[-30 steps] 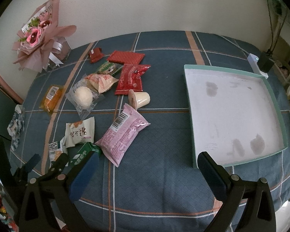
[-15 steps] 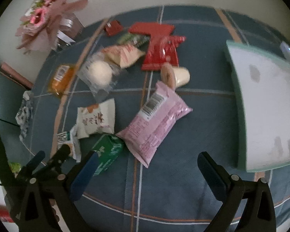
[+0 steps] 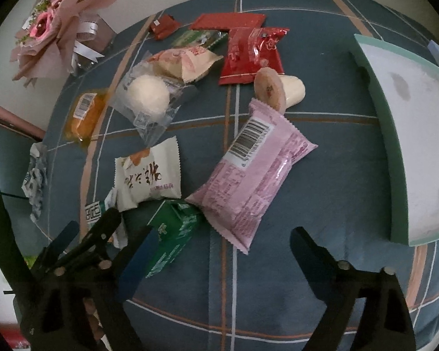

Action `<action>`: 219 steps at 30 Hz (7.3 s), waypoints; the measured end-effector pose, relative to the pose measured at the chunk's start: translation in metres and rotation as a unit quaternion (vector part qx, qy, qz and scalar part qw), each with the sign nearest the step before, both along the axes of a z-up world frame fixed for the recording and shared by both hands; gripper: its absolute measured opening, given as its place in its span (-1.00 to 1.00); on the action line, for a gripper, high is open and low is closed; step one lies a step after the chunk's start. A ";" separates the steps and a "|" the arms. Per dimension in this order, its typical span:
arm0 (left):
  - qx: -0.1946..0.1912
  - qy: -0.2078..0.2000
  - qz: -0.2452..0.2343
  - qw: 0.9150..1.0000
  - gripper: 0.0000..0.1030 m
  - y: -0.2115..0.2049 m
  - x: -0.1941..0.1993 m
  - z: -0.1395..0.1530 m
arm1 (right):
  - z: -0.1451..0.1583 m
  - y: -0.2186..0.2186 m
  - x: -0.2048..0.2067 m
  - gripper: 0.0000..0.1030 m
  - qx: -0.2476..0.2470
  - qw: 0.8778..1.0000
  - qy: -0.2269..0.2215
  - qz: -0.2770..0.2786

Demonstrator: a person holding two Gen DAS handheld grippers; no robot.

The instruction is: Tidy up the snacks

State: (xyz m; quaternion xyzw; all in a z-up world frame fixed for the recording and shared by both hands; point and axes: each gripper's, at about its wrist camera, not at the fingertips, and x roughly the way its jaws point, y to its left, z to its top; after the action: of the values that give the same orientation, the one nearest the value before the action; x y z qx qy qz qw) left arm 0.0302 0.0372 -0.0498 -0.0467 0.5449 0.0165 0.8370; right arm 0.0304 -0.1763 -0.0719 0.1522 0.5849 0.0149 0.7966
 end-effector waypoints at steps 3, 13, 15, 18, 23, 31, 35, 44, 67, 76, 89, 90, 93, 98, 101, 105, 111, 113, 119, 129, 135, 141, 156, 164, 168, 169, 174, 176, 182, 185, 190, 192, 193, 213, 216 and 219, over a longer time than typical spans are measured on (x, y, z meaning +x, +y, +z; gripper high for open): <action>-0.004 0.000 -0.003 1.000 0.70 0.000 0.002 -0.001 | 0.002 0.005 0.001 0.57 0.004 1.000 -0.004 0.003; -0.029 -0.008 -0.008 1.000 0.26 0.002 0.003 -0.003 | 0.013 0.022 0.000 0.04 0.010 0.999 -0.027 0.018; -0.032 -0.008 -0.003 0.999 0.25 0.005 0.002 -0.003 | 0.009 0.026 0.001 -0.01 0.014 0.999 -0.021 0.023; -0.035 -0.010 0.002 0.999 0.25 0.009 -0.002 -0.004 | 0.002 0.032 0.003 -0.07 0.023 0.999 -0.010 0.028; -0.050 -0.012 0.006 0.999 0.25 0.017 -0.010 -0.005 | -0.002 0.038 0.006 -0.07 0.035 0.999 -0.011 0.034; -0.063 -0.014 0.005 0.998 0.25 0.020 -0.009 -0.008 | -0.009 0.044 0.014 -0.07 0.055 0.998 -0.011 0.031; -0.066 -0.014 0.005 0.998 0.26 0.022 -0.012 -0.009 | -0.010 0.046 0.015 -0.07 0.050 0.998 -0.015 0.033; -0.070 -0.013 0.007 0.997 0.27 0.023 -0.015 -0.008 | -0.015 0.049 0.018 0.04 0.044 0.998 -0.012 0.033; -0.069 -0.014 0.009 0.998 0.20 0.024 -0.019 -0.004 | -0.009 0.052 0.012 -0.15 0.026 0.999 -0.001 0.019; -0.064 -0.017 0.010 0.998 0.19 0.021 -0.021 0.013 | 0.013 0.040 0.007 -0.15 0.030 0.999 -0.012 0.006; -0.059 -0.042 -0.011 0.997 0.19 -0.007 -0.018 0.074 | 0.059 -0.011 -0.008 -0.18 0.024 0.998 -0.049 -0.027; -0.059 -0.045 -0.016 0.997 0.19 -0.014 -0.015 0.079 | 0.063 -0.018 -0.009 -0.18 0.024 0.998 -0.052 -0.031; -0.061 -0.050 -0.028 0.996 0.19 -0.033 -0.011 0.093 | 0.074 -0.044 -0.012 -0.18 0.020 0.997 -0.064 -0.048; -0.067 -0.040 -0.022 0.997 0.19 -0.062 -0.003 0.105 | 0.082 -0.083 -0.016 -0.18 0.033 0.993 -0.071 -0.083; -0.079 -0.042 -0.022 0.996 0.19 -0.086 0.003 0.119 | 0.084 -0.105 -0.017 -0.18 0.061 0.990 -0.073 -0.100; -0.077 -0.055 -0.049 0.994 0.19 -0.130 0.012 0.137 | 0.087 -0.136 -0.020 -0.18 0.070 0.985 -0.078 -0.139; -0.085 -0.037 -0.109 0.990 0.19 -0.209 0.026 0.132 | 0.078 -0.194 -0.021 -0.18 0.028 0.973 -0.066 -0.218; -0.092 -0.028 -0.127 0.987 0.20 -0.233 0.030 0.125 | 0.073 -0.216 -0.023 -0.18 0.020 0.967 -0.058 -0.248; -0.092 0.013 -0.170 0.981 0.20 -0.301 0.044 0.088 | 0.060 -0.273 -0.031 -0.18 -0.004 0.947 -0.042 -0.319; -0.114 0.025 -0.216 0.969 0.23 -0.387 0.071 0.059 | 0.057 -0.335 -0.048 -0.18 -0.041 0.918 -0.038 -0.393; -0.128 0.022 -0.190 0.973 0.51 -0.375 0.077 0.058 | 0.056 -0.341 -0.049 -0.17 -0.055 0.917 -0.028 -0.394; -0.080 0.006 -0.120 0.990 0.61 -0.328 0.081 0.069 | 0.060 -0.319 -0.044 0.05 -0.057 0.930 -0.026 -0.362; 0.021 0.032 0.030 0.999 0.81 -0.174 0.066 0.053 | 0.071 -0.210 -0.030 0.75 -0.047 0.973 -0.042 -0.224; 0.060 0.015 0.026 0.998 0.82 -0.134 0.045 0.062 | 0.068 -0.134 -0.015 0.75 -0.058 0.989 -0.040 -0.131; 0.049 0.025 0.049 0.997 0.82 -0.110 0.039 0.059 | 0.062 -0.100 -0.011 0.75 -0.059 0.993 -0.034 -0.094; 0.045 0.028 0.054 0.997 0.82 -0.104 0.038 0.057 | 0.060 -0.090 -0.010 0.75 -0.064 0.994 -0.031 -0.082; 0.026 0.039 0.070 0.996 0.82 -0.090 0.037 0.052 | 0.047 -0.071 -0.004 0.75 -0.069 0.996 -0.011 -0.056; 0.018 0.047 0.073 0.996 0.82 -0.087 0.040 0.047 | 0.037 -0.064 0.000 0.75 -0.074 0.996 0.003 -0.049; 0.012 0.080 0.075 0.994 0.82 -0.084 0.049 0.028 | 0.009 -0.053 0.007 0.75 -0.081 0.995 0.042 -0.027; 0.015 0.100 0.078 0.992 0.82 -0.082 0.056 0.013 | -0.004 -0.050 0.008 0.75 -0.082 0.995 0.061 -0.018; 0.025 0.109 0.087 0.990 0.82 -0.077 0.065 0.000 | -0.018 -0.055 0.010 0.75 -0.088 0.992 0.084 -0.020; 0.024 0.102 0.093 0.990 0.82 -0.075 0.068 0.000 | -0.022 -0.060 0.009 0.75 -0.087 0.992 0.092 -0.021; 0.022 0.099 0.093 0.990 0.82 -0.075 0.070 0.000 | -0.024 -0.061 0.010 0.75 -0.085 0.992 0.095 -0.022; -0.009 0.130 0.049 0.990 0.43 -0.092 0.075 -0.026 | -0.015 -0.049 0.020 -0.07 -0.077 0.995 0.067 -0.005; -0.015 0.127 0.047 0.991 0.27 -0.095 0.073 -0.024 | -0.013 -0.050 0.020 -0.19 -0.074 0.995 0.063 -0.003; -0.033 0.121 0.043 0.991 0.14 -0.100 0.073 -0.019 | -0.003 -0.049 0.022 -0.21 -0.067 0.996 0.050 -0.005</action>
State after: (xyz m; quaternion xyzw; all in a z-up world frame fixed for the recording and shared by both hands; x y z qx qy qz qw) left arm 0.1034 -0.0628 -0.0688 -0.0955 0.6397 0.0402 0.7616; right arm 0.0528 -0.2251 -0.0746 0.1022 0.6229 -0.0360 0.7747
